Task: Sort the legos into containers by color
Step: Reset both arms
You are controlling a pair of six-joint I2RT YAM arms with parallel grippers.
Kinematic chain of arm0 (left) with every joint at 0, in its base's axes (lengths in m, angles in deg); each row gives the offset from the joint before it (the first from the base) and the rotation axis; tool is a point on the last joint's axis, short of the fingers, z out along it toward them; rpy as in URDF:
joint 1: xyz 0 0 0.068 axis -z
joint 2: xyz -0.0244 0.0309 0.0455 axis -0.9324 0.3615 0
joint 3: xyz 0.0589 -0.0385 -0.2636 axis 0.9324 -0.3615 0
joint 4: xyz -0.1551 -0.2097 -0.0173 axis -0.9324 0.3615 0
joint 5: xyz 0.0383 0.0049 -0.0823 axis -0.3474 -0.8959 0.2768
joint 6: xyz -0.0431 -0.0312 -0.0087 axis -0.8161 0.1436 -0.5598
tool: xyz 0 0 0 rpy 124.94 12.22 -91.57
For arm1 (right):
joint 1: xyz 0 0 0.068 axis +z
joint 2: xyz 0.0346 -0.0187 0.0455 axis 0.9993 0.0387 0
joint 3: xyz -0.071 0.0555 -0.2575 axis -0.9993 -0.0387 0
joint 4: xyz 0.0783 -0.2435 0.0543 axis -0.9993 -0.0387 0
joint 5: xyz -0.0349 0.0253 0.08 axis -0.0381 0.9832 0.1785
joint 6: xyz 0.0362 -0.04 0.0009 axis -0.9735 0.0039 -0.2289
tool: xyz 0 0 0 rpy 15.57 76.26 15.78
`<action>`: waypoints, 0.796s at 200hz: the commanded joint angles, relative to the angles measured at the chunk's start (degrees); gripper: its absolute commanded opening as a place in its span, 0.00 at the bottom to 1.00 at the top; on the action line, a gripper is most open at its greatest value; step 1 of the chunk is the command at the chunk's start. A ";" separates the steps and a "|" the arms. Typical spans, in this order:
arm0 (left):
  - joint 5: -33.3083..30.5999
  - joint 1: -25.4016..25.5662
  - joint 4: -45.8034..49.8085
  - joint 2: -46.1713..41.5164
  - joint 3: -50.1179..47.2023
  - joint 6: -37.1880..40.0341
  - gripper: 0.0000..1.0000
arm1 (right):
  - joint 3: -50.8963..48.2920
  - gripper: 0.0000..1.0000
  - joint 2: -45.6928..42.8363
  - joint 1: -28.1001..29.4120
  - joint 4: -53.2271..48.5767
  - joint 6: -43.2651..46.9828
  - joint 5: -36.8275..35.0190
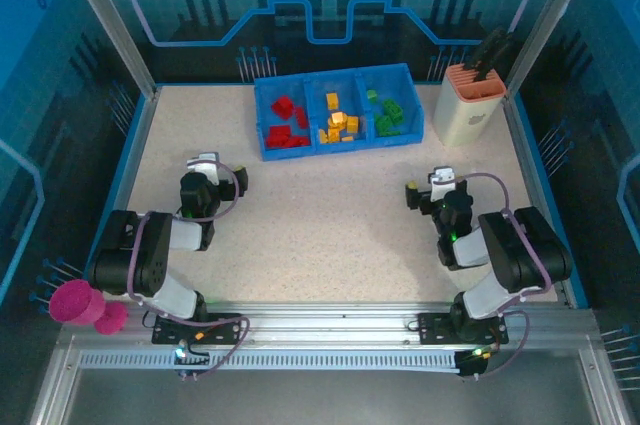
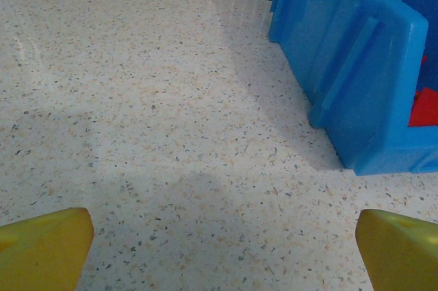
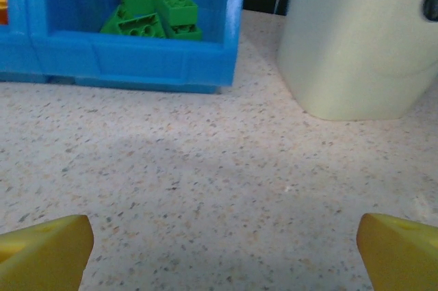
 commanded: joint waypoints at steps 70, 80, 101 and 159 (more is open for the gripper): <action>1.05 0.27 -1.13 0.26 0.98 1.18 1.00 | 10.91 1.00 -1.68 -3.97 -14.87 -2.02 8.01; 1.04 0.25 -1.18 0.23 0.97 1.20 1.00 | 11.04 1.00 -1.75 -3.91 -15.04 -2.02 8.13; 1.89 0.25 -0.28 0.33 1.65 1.38 0.99 | 10.94 1.00 -1.75 -3.98 -14.89 -2.02 8.11; 5.19 -0.54 0.58 0.46 2.02 1.53 0.99 | 11.38 1.00 -1.67 -3.65 -15.57 -1.42 8.78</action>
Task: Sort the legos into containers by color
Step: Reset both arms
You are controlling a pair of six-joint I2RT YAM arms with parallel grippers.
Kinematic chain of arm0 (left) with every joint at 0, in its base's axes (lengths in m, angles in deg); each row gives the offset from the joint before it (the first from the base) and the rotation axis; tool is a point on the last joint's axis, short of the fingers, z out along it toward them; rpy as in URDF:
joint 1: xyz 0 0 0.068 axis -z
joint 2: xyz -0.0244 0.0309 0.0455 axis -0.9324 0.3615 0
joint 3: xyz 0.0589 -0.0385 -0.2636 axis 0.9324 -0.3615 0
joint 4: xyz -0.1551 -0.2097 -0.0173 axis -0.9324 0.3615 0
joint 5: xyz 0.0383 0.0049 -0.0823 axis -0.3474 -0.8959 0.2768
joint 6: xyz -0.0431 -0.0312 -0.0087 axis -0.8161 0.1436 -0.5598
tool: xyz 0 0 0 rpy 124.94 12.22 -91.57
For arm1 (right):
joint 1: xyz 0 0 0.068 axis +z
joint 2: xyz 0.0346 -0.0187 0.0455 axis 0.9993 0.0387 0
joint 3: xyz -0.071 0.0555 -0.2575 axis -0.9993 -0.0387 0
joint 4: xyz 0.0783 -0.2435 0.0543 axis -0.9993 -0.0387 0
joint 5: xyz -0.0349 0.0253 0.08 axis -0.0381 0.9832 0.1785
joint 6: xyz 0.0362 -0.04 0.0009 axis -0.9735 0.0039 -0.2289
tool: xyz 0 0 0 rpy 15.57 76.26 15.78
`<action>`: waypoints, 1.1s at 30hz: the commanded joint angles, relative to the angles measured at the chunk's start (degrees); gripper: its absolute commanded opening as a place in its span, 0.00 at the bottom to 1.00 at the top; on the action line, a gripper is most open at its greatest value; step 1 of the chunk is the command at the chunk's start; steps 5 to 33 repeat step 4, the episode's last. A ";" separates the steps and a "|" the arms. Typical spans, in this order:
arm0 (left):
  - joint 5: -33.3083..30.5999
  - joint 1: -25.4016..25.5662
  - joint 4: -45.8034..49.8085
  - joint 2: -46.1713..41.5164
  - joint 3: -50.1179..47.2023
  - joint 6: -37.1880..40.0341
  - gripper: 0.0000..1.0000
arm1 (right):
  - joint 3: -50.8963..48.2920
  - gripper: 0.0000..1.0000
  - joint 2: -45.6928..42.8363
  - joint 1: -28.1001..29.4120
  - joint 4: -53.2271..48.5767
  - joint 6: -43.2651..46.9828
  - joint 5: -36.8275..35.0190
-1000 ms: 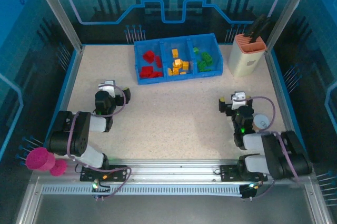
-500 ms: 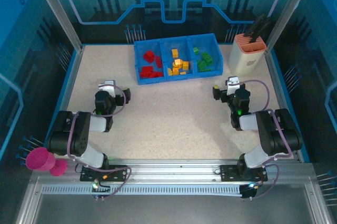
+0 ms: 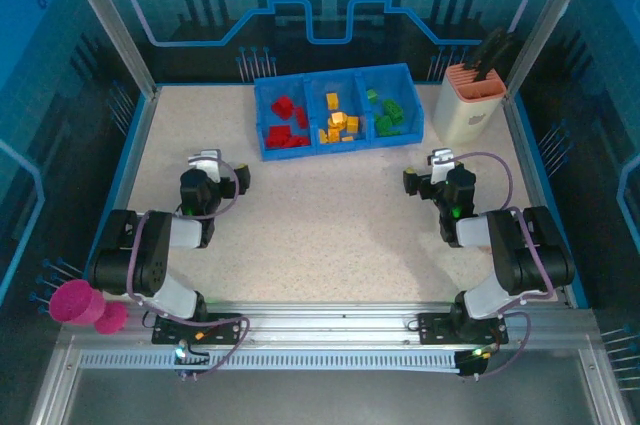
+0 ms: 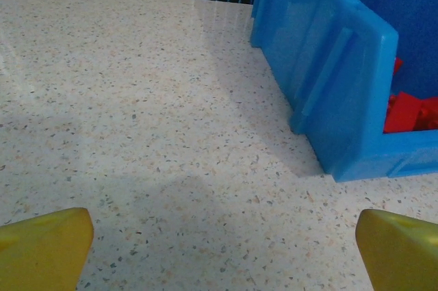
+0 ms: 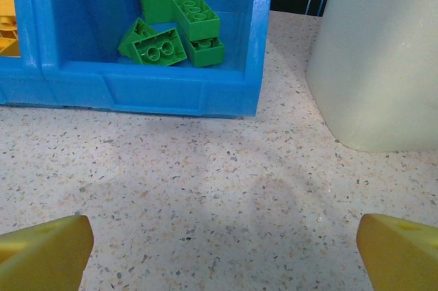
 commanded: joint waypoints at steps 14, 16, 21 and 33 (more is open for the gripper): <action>2.18 -0.52 -0.97 0.31 0.29 1.58 0.99 | 0.74 1.00 -0.75 -0.34 -0.07 -0.29 0.92; 2.18 -0.52 -0.97 0.31 0.29 1.58 0.99 | 0.74 1.00 -0.75 -0.34 -0.07 -0.29 0.92; 2.18 -0.52 -0.97 0.31 0.29 1.58 0.99 | 0.74 1.00 -0.75 -0.34 -0.07 -0.29 0.92; 2.18 -0.52 -0.97 0.31 0.29 1.58 0.99 | 0.74 1.00 -0.75 -0.34 -0.07 -0.29 0.92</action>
